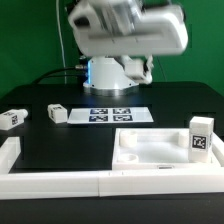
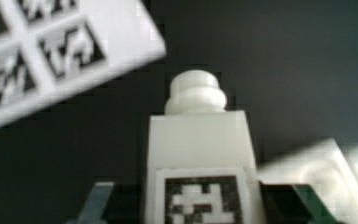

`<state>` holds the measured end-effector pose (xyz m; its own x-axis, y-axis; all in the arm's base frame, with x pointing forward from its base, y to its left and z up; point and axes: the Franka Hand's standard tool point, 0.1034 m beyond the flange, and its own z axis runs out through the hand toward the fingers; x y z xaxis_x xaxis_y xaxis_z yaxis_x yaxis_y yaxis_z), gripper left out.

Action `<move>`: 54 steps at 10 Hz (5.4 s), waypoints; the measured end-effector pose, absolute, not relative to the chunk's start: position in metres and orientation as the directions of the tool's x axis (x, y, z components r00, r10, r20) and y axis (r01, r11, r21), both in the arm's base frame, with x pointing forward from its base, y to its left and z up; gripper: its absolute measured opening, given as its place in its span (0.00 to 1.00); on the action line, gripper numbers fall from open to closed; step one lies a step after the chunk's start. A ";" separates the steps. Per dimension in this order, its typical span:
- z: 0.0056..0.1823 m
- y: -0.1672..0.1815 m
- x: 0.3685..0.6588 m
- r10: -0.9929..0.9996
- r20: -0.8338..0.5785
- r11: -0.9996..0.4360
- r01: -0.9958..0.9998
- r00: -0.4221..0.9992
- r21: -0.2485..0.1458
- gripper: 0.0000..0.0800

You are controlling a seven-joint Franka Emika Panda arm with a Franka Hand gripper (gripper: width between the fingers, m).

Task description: Assemble square table

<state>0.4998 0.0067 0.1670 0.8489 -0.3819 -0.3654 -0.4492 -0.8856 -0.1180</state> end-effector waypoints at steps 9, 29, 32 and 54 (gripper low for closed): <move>0.175 0.001 0.587 -0.438 0.293 -0.899 -0.407 0.850 -0.161 0.36; 0.093 -0.003 0.597 -0.341 0.469 -0.936 -0.341 0.815 -0.087 0.36; 0.082 0.008 0.592 -0.322 0.461 -0.943 -0.325 0.827 -0.075 0.36; 0.074 -0.008 0.599 -0.240 0.527 -0.961 -0.275 0.816 -0.012 0.36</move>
Offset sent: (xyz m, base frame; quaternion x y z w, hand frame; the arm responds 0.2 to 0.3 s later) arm 0.0000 0.0000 0.0000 0.0000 0.1296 0.0000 0.9916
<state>0.5992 -0.0078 0.0743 0.8155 -0.2398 0.5267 -0.2750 -0.9614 -0.0119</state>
